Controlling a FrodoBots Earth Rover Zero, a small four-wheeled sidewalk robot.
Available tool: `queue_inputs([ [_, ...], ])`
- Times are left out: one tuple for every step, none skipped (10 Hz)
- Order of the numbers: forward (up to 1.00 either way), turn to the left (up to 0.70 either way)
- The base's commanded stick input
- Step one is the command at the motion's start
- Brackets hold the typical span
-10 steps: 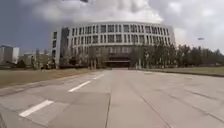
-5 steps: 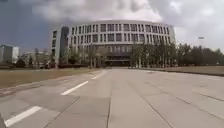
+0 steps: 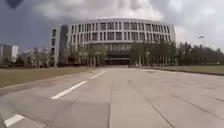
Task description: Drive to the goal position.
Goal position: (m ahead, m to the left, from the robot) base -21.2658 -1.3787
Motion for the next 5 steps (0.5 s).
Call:
queue_inputs([
  [0.70, 0.00],
  [0.70, 0.00],
  [0.70, 0.00],
  [0.70, 0.00],
  [0.70, 0.00],
])
